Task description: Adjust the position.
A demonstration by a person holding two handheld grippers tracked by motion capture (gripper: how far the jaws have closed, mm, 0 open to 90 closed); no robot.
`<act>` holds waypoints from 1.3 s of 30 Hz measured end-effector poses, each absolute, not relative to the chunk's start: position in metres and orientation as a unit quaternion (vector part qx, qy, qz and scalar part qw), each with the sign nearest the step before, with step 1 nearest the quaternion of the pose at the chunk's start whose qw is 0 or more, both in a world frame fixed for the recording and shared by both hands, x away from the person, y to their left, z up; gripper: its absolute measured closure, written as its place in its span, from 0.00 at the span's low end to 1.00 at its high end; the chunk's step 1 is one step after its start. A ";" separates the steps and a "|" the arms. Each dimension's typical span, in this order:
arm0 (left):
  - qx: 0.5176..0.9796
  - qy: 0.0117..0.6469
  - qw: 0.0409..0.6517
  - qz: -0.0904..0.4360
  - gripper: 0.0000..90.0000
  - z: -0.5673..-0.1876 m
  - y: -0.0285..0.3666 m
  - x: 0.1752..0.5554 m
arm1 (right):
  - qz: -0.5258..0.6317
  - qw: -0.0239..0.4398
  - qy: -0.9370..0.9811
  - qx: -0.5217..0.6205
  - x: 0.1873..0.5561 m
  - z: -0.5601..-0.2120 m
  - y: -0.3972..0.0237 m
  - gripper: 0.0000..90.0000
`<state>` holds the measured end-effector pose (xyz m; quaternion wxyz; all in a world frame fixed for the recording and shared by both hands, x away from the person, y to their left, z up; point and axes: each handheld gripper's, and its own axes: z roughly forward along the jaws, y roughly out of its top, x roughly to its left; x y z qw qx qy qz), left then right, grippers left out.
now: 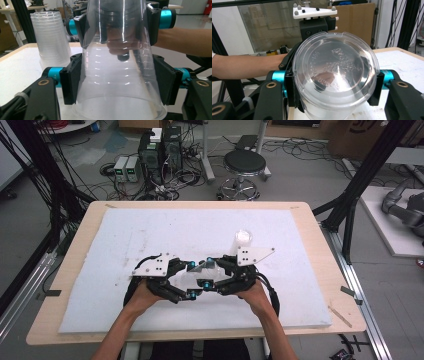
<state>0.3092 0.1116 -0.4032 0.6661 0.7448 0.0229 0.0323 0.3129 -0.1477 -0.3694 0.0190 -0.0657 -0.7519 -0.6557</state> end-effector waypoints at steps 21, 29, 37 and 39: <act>0.785 0.041 0.617 0.038 0.38 -0.398 0.124 0.308 | -0.600 -0.023 -0.795 -0.080 0.308 -0.363 -0.150 0.14; 0.887 0.037 0.461 -0.002 0.38 -0.371 0.123 0.316 | -0.489 -0.050 -0.869 -0.055 0.305 -0.352 -0.147 0.14; 0.925 0.044 0.378 -0.003 0.38 -0.357 0.116 0.319 | -0.351 -0.053 -0.934 -0.038 0.308 -0.343 -0.133 0.15; 0.933 0.045 0.356 -0.005 0.38 -0.353 0.114 0.319 | -0.328 -0.052 -0.943 -0.033 0.309 -0.342 -0.130 0.16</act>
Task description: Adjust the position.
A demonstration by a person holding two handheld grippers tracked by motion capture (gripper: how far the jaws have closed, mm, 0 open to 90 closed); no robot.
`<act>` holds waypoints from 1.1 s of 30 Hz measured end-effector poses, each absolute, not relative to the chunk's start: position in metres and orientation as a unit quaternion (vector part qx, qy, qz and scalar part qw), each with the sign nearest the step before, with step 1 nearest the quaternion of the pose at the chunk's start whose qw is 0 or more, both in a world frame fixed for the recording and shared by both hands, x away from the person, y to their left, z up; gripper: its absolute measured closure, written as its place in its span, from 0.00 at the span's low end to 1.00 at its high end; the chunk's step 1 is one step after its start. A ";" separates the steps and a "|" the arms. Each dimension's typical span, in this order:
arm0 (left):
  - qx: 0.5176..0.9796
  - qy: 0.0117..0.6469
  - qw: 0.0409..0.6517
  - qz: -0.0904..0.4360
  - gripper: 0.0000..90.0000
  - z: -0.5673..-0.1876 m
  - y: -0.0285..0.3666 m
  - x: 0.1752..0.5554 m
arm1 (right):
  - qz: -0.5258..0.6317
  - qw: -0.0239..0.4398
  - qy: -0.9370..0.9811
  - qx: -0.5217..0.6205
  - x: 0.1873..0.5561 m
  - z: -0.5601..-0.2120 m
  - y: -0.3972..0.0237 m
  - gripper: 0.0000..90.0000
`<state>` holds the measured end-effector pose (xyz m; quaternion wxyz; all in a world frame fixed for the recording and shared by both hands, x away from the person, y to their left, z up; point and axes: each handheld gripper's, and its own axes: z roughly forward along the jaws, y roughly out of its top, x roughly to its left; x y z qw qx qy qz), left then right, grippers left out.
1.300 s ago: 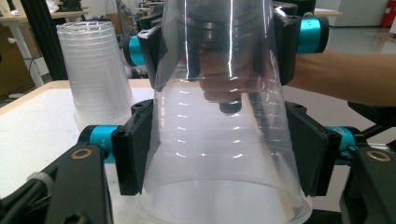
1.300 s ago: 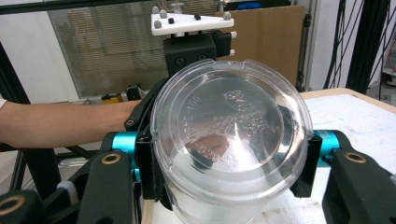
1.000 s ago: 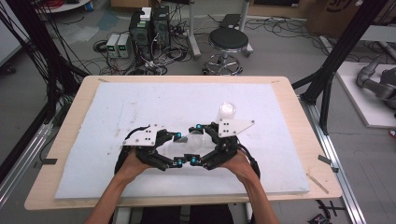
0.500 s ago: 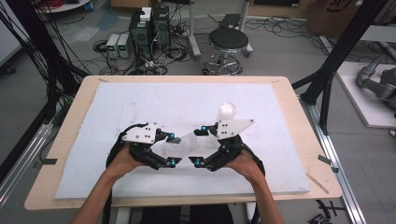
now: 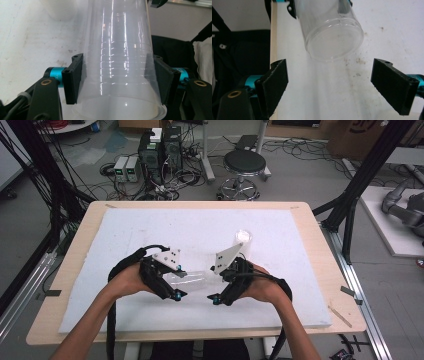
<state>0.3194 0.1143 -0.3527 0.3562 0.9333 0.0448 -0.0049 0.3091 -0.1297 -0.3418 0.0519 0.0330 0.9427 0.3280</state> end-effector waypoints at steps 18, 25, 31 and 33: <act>0.940 0.025 0.340 -0.006 0.38 -0.348 0.105 0.316 | 0.310 0.036 0.950 0.029 0.322 -0.345 -0.119 0.16; 0.941 0.023 0.337 -0.003 0.38 -0.347 0.100 0.316 | 0.313 0.026 0.949 0.021 0.323 -0.346 -0.114 0.17; 0.944 0.022 0.329 -0.005 0.38 -0.347 0.098 0.316 | 0.313 0.020 0.949 0.016 0.324 -0.345 -0.112 0.19; 0.942 0.030 0.334 -0.009 0.38 -0.348 0.097 0.315 | 0.312 0.016 0.950 0.012 0.324 -0.345 -0.111 0.21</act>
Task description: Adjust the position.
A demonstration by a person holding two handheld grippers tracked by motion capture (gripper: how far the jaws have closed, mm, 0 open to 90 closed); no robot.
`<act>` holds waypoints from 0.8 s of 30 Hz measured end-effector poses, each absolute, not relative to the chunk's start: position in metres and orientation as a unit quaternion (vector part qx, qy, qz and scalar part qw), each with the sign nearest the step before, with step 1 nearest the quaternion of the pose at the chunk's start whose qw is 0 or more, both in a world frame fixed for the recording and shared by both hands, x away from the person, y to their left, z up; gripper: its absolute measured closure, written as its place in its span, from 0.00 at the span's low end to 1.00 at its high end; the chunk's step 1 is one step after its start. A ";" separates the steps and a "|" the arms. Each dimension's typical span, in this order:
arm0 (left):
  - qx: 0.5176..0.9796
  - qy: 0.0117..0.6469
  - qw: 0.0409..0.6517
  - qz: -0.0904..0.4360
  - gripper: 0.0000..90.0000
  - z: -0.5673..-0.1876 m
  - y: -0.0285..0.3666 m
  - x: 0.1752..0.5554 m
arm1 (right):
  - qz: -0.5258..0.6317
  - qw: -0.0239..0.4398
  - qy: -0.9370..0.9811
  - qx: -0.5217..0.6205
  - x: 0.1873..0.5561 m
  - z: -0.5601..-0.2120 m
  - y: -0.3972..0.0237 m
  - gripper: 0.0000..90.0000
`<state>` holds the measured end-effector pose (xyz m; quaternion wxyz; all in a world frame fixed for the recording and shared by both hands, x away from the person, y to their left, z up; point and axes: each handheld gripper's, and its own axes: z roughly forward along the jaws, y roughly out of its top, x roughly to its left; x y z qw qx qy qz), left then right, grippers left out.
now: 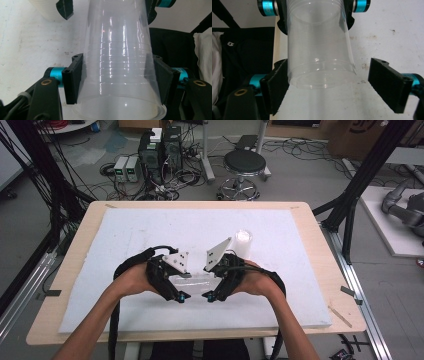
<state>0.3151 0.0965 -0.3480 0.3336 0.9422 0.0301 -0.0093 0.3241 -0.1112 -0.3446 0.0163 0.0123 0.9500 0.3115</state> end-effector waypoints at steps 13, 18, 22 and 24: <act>0.949 0.025 0.315 -0.004 0.38 -0.348 0.094 0.317 | 0.299 0.006 0.954 0.001 0.322 -0.346 -0.105 0.40; 0.948 0.027 0.316 -0.006 0.38 -0.350 0.096 0.317 | 0.293 0.005 0.956 -0.010 0.321 -0.348 -0.103 0.47; 0.947 0.030 0.320 -0.004 0.35 -0.352 0.096 0.318 | 0.295 0.009 0.955 -0.012 0.322 -0.347 -0.102 0.48; 0.945 0.041 0.323 0.004 0.29 -0.353 0.096 0.318 | 0.293 0.008 0.956 -0.010 0.322 -0.347 -0.103 0.48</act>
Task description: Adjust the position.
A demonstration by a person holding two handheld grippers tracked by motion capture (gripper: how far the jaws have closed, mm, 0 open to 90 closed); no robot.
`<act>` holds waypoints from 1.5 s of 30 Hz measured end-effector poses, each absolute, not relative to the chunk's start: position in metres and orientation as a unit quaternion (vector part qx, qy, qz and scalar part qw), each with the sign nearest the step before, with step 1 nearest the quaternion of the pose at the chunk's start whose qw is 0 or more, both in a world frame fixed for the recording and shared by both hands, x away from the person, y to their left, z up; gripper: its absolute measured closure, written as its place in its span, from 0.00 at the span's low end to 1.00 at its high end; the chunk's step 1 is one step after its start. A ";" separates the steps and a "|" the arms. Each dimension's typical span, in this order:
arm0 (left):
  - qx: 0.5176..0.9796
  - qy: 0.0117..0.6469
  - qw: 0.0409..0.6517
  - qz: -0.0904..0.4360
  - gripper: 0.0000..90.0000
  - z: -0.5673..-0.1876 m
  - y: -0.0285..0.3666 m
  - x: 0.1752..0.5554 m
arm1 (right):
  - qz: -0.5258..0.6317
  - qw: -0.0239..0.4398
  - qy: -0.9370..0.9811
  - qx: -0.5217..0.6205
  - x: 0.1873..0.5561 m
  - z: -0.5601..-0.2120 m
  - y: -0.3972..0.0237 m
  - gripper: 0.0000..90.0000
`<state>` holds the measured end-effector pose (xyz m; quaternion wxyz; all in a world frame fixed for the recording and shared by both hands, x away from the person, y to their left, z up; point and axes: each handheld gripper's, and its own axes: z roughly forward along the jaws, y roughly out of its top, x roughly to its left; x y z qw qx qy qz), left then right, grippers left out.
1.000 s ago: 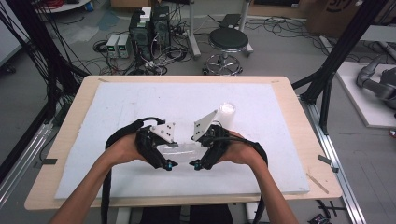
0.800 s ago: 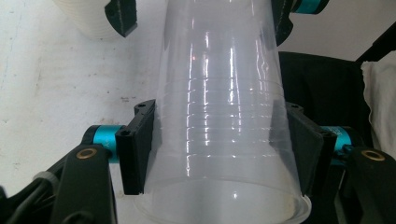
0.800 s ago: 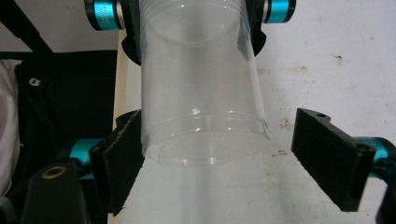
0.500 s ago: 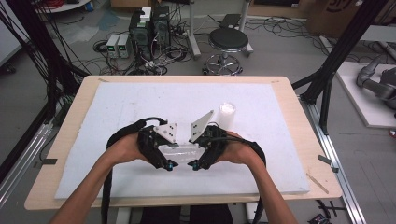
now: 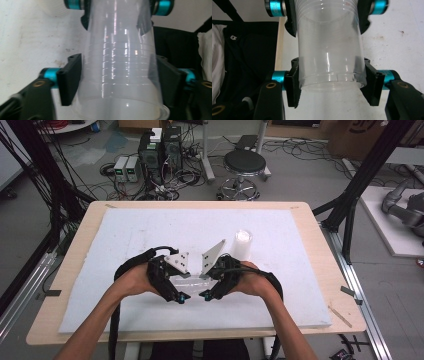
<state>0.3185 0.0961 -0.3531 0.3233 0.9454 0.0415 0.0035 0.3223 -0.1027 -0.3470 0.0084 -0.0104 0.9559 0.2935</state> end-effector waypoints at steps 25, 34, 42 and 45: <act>0.831 0.095 0.547 0.046 0.08 -0.367 0.147 0.313 | 0.385 0.024 0.922 0.036 0.324 -0.351 -0.134 0.48; 0.796 0.105 0.594 0.052 0.08 -0.382 0.157 0.309 | 0.442 0.039 0.894 0.061 0.319 -0.364 -0.144 0.48; 0.761 0.115 0.635 0.063 0.08 -0.394 0.162 0.306 | 0.518 0.052 0.851 0.068 0.311 -0.381 -0.149 0.48; 0.759 0.115 0.638 0.057 0.08 -0.396 0.163 0.306 | 0.540 0.055 0.837 0.070 0.309 -0.387 -0.150 0.48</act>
